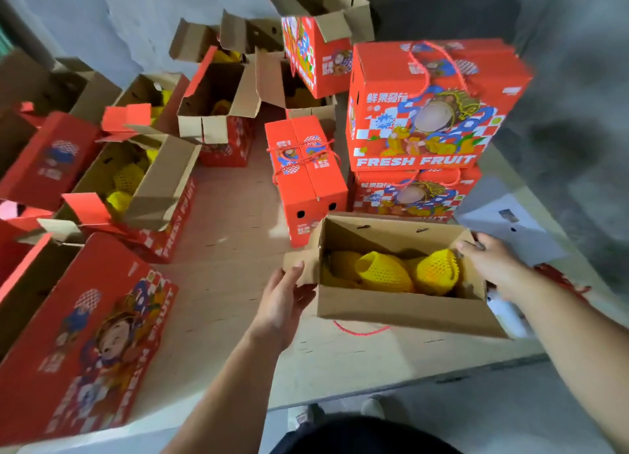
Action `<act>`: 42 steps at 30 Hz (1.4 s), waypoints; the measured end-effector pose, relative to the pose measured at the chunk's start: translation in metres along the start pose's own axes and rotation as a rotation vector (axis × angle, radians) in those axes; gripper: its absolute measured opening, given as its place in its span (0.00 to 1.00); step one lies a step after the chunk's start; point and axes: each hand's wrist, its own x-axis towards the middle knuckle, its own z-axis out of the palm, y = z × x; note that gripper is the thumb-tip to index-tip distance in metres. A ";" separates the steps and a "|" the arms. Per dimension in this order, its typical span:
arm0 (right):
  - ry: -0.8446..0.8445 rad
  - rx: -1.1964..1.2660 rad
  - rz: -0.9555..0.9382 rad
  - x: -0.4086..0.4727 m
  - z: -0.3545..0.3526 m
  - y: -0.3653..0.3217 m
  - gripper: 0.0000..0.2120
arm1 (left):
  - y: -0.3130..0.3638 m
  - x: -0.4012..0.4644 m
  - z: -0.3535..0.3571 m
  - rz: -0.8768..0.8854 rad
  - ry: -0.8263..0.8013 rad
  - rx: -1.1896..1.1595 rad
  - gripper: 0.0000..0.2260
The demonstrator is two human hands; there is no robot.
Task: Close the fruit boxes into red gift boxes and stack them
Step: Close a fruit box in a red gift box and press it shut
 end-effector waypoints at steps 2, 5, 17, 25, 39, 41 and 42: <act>0.003 0.145 0.030 0.004 -0.017 0.005 0.25 | 0.000 0.002 0.014 0.069 -0.023 -0.060 0.18; -0.010 0.276 0.032 0.006 -0.038 0.016 0.25 | 0.001 0.009 0.033 0.143 -0.033 -0.180 0.25; -0.189 0.774 -0.049 -0.038 -0.077 0.029 0.13 | -0.036 0.010 0.062 -0.121 0.131 -0.139 0.19; -0.031 0.234 -0.380 -0.059 -0.033 0.011 0.19 | -0.005 0.020 0.072 0.345 0.132 -0.004 0.23; -0.223 -0.263 -0.907 -0.012 -0.059 0.052 0.22 | -0.041 0.001 0.075 0.627 0.160 1.611 0.20; -0.315 -0.300 -0.960 -0.002 -0.076 0.066 0.24 | -0.031 0.008 0.072 0.636 0.216 1.572 0.16; -0.328 -0.387 -0.973 0.003 -0.082 0.071 0.29 | -0.029 0.013 0.071 0.622 0.239 1.525 0.16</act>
